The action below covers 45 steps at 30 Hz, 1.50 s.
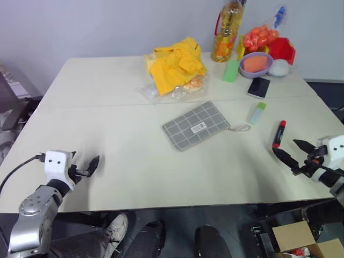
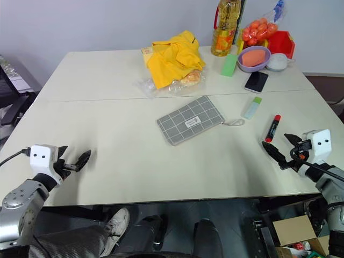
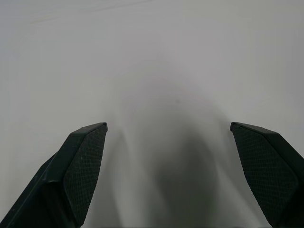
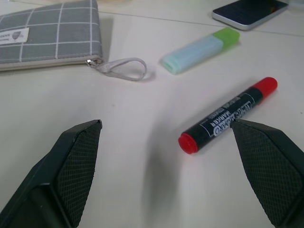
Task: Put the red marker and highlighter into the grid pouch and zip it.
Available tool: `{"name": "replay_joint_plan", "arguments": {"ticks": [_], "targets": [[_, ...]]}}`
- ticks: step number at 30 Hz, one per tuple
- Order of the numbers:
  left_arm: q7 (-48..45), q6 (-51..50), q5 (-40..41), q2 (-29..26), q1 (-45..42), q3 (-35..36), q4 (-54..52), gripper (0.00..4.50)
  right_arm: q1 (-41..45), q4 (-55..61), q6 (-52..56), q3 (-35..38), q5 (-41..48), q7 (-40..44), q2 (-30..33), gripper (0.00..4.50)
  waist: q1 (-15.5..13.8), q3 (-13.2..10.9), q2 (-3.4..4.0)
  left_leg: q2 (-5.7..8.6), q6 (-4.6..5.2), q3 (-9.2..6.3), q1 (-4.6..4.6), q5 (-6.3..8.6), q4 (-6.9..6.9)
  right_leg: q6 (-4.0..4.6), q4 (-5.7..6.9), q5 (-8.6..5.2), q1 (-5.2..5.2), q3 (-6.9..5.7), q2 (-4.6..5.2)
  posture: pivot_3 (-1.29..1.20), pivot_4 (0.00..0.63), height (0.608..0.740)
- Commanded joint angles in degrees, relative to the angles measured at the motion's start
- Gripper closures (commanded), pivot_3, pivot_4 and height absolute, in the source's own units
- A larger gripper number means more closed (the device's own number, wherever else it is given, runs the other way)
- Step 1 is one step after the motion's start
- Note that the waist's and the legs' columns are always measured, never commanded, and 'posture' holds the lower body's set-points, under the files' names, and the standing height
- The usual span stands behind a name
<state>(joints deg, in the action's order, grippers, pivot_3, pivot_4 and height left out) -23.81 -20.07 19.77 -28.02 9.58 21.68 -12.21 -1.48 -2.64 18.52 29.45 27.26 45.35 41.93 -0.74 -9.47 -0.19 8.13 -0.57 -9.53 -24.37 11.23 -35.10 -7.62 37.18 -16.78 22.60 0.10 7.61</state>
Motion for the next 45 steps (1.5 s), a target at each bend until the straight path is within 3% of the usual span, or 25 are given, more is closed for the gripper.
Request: {"name": "replay_joint_plan", "arguments": {"ticks": [1, 9, 16, 19, 26, 34, 39, 45], "targets": [[0.1, -0.1, 0.5, -0.2, 0.5, 1.3, -2.6, 0.04, 1.2, 0.9, 0.0, -0.1, 0.6, -0.2, 0.1, 0.0, 0.0, 0.0, 0.0, 0.0, 0.0, 0.0, 0.0, 0.0, 0.0, 0.0, 0.0, 0.0, 0.0, 0.0, 0.0, 0.0, 0.15, 0.74], [-0.1, 2.3, -0.2, 0.7, -2.4, -1.1, -1.7, 0.04, 3.9, 5.1, 1.0, -1.6, 2.0, -2.2, -1.3, 0.0, 0.0, 0.0, 0.0, 0.0, 0.0, 0.0, 0.0, 0.0, 0.0, 0.0, 0.0, 0.0, 0.0, 0.0, 0.01, 0.0, 0.15, 0.74], [-1.3, 6.8, -4.3, 3.0, -5.6, -9.3, -2.7, 0.04, 10.3, 10.7, 4.5, -8.1, 4.0, -4.1, -4.8, 0.0, 0.1, 0.0, 0.0, 0.0, 0.0, 0.0, 0.0, 0.0, 0.0, -0.03, 0.0, 0.02, 0.01, 0.0, -0.01, 0.0, 0.15, 0.74], [-2.2, 8.4, -7.1, 3.8, -7.2, -14.9, -2.6, 0.0, 14.9, 10.1, 5.9, -14.0, 1.6, -6.0, -6.8, 0.81, 0.1, 0.0, 0.0, 0.0, 0.01, 0.0, -0.01, 0.0, 0.02, -0.14, -0.01, 0.08, 0.02, 0.0, -0.01, 0.0, 0.15, 0.74], [-4.4, 11.2, -11.3, 4.6, -11.3, -22.9, -0.6, 0.0, 26.6, -0.9, 5.9, -25.3, -8.4, -13.5, -14.3, 4.47, 0.1, 0.0, 0.0, 0.02, 0.0, -0.02, -0.02, -0.01, 0.03, -0.16, 0.01, 0.11, 0.05, -0.01, -0.04, 0.0, 0.15, 0.74], [-9.9, 19.5, -18.1, 0.2, -15.6, -28.7, 4.0, 0.0, 36.1, -18.7, 6.6, -31.2, -17.2, -19.9, -21.2, 4.47, 0.4, 0.0, 0.01, 0.04, -0.07, -0.03, -0.01, -0.05, 0.07, -0.16, 0.06, 0.12, 0.1, 0.02, -0.2, 0.0, 0.15, 0.74], [-11.9, 25.3, -21.9, 0.0, -20.7, -32.4, 9.6, 0.0, 36.9, -20.0, 7.6, -31.3, -17.3, -19.1, -23.1, 4.47, 0.4, 0.0, 0.02, 0.02, -0.09, -0.07, 0.03, -0.06, 0.06, -0.15, 0.07, 0.14, 0.07, 0.01, -0.24, 0.0, 0.15, 0.74], [-10.0, 39.3, -32.3, 2.5, -32.2, -40.1, 23.7, 0.0, 36.3, -18.5, 7.7, -31.4, -17.6, -19.0, -24.1, 4.47, 0.6, 0.0, 0.01, 0.02, -0.13, -0.08, 0.06, -0.1, 0.04, -0.16, 0.15, 0.15, 0.06, 0.0, -0.26, 0.0, 0.15, 0.74]]}}
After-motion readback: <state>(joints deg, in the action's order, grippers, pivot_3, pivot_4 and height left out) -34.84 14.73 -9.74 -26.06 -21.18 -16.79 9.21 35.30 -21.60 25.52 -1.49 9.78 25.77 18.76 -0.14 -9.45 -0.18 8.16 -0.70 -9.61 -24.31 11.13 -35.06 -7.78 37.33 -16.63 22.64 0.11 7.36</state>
